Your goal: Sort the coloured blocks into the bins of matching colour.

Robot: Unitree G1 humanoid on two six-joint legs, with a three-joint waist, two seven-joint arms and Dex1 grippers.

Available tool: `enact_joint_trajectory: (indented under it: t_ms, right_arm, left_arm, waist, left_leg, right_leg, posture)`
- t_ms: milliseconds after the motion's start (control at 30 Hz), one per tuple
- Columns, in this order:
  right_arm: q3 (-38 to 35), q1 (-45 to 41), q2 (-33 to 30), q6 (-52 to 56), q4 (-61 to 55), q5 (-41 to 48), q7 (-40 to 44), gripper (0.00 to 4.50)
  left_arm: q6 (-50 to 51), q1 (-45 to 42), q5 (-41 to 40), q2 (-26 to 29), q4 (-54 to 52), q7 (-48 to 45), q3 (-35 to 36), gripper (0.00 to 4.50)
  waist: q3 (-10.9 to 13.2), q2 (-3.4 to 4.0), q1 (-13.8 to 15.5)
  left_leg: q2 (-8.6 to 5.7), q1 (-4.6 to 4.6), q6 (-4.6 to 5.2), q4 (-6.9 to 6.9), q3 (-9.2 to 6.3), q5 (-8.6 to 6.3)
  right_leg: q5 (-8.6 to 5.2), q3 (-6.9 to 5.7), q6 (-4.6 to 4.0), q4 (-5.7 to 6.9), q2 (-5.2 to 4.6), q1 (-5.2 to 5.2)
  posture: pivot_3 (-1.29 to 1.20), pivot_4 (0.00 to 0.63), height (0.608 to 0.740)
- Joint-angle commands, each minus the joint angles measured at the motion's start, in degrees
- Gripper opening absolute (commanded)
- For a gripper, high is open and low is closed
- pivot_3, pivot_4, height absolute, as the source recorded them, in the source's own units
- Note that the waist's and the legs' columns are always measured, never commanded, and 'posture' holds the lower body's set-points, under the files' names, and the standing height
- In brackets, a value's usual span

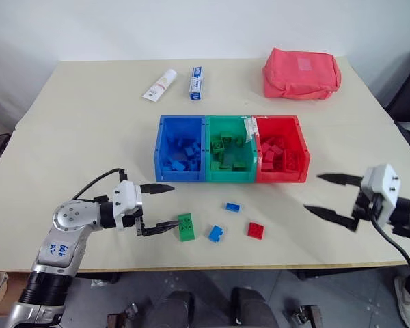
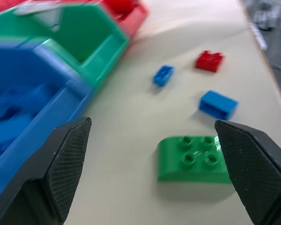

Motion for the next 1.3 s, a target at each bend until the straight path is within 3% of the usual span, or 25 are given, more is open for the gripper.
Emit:
enact_joint_trajectory:
  t_ms: [33, 200, 300, 633, 700, 967, 1100, 1300]
  right_arm:
    - [-0.7, 0.6, -1.7, -2.7, -1.2, 0.2, 2.6, 4.45]
    - [6.4, 1.3, -1.6, 6.3, -13.0, 2.9, 2.7, 4.45]
    - [14.6, -1.0, -1.1, 11.5, -17.3, -1.3, -0.3, 4.45]
    - [28.1, -6.3, 3.7, 18.5, -17.6, -8.5, -8.3, 4.45]
    - [28.8, -6.8, 4.2, 18.8, -17.3, -9.7, -9.7, 4.07]
    - [26.4, -8.7, 5.4, 15.8, -13.6, -9.0, -10.1, 1.55]
    - [21.0, -10.6, 8.5, 17.4, -13.5, -2.6, -10.6, 1.42]
    - [9.4, -19.6, 13.8, 21.6, -9.7, 4.4, -20.2, 1.42]
  left_arm:
    - [-1.7, -0.6, -1.3, -0.9, -0.1, -3.2, -1.1, 4.50]
    - [1.0, 2.8, -3.1, 0.2, -3.2, -4.5, -0.6, 4.50]
    - [0.9, 4.5, -3.4, 1.1, -4.2, -5.3, 0.3, 4.50]
    - [1.9, 7.4, -2.3, 3.2, -7.2, -3.1, 2.0, 4.50]
    - [1.8, 8.3, -2.4, 3.3, -8.1, -2.7, 2.2, 4.50]
    - [1.8, 8.3, -3.1, 0.6, -9.9, 1.5, 3.4, 4.50]
    - [5.2, 7.6, -5.4, -2.7, -11.7, 7.4, 4.9, 4.50]
    - [11.2, 5.6, -8.8, -8.6, -14.3, 18.2, 8.0, 4.50]
  waist:
    - [0.0, 0.04, -0.3]
    - [0.0, 0.06, -0.7]
    - [0.0, 0.05, -0.6]
    - [0.0, 0.04, 0.3]
    - [0.0, 0.02, 0.1]
    - [0.0, 0.02, 0.2]
    - [0.0, 0.01, 0.2]
    - [0.0, 0.02, 0.2]
  left_leg:
    - [0.00, 0.00, 0.00, -0.01, 0.02, 0.00]
    - [0.06, -0.01, -0.02, -0.02, 0.00, 0.00]
    - [0.07, -0.03, -0.03, 0.00, -0.07, -0.01]
    - [-0.04, -0.10, -0.01, 0.03, -0.18, -0.02]
    - [-0.01, -0.08, -0.02, 0.03, -0.17, -0.01]
    - [0.00, -0.04, -0.03, 0.03, -0.13, -0.02]
    - [0.00, -0.05, -0.03, 0.03, -0.12, -0.02]
    - [0.00, -0.05, -0.04, 0.05, -0.10, -0.01]
  right_leg:
    - [0.00, 0.01, 0.00, 0.01, 0.00, -0.04]
    - [0.00, 0.03, 0.00, 0.03, 0.00, -0.05]
    - [-0.01, 0.09, -0.01, 0.00, -0.01, -0.04]
    - [0.00, 0.12, -0.01, -0.06, -0.09, -0.02]
    - [0.00, 0.09, -0.01, -0.05, -0.07, 0.00]
    - [-0.01, 0.08, -0.01, -0.04, -0.04, 0.00]
    - [0.00, 0.08, -0.01, -0.03, -0.03, 0.00]
    - [0.00, 0.04, -0.01, 0.06, 0.00, -0.06]
  posture:
    - [0.00, 0.150, 0.740]
    - [0.00, 0.150, 0.740]
    - [0.00, 0.150, 0.740]
    - [0.00, 0.150, 0.740]
    - [0.00, 0.150, 0.740]
    - [0.00, 0.150, 0.740]
    - [0.00, 0.150, 0.740]
    - [0.00, 0.150, 0.740]
